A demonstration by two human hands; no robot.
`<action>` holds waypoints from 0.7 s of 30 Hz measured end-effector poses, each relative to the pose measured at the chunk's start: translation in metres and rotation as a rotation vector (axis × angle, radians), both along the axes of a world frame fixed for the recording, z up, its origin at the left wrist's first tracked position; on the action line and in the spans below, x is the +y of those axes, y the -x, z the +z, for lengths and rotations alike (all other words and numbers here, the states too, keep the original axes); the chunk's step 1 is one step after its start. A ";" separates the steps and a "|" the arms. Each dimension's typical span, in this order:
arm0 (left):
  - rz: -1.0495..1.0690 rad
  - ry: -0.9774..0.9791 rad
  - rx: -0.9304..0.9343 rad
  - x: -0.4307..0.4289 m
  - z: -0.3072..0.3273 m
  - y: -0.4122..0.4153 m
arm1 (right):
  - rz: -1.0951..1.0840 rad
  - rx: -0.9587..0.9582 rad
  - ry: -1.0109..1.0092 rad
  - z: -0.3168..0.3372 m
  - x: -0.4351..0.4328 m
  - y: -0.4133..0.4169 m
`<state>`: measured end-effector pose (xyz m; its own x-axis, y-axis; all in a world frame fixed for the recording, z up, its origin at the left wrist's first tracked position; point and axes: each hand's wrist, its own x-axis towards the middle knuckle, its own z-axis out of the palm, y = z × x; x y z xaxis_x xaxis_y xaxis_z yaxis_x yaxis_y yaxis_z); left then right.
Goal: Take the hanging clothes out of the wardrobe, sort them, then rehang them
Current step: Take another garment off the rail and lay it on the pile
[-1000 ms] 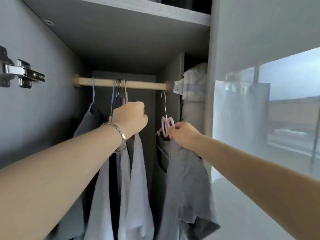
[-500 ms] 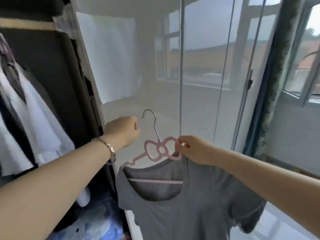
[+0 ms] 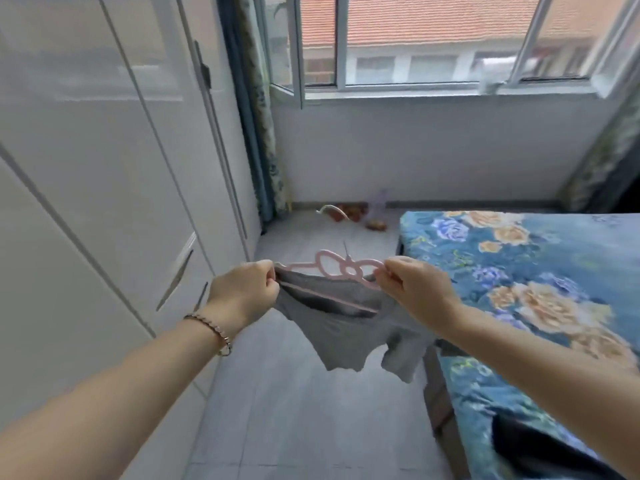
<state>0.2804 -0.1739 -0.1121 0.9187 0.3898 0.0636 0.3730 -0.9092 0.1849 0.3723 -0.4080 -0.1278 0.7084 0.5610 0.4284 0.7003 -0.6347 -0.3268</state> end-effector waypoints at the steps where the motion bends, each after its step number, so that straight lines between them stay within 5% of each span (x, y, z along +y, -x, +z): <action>1: -0.055 0.004 -0.012 -0.011 -0.005 -0.011 | -0.077 -0.078 -0.029 -0.005 -0.017 0.002; 6: -0.328 0.038 -0.024 -0.067 -0.028 -0.053 | -0.423 -0.196 -0.068 -0.016 -0.097 0.025; 21: -1.083 -0.010 0.091 -0.322 -0.064 -0.056 | -1.057 -0.070 -0.303 -0.041 -0.309 0.230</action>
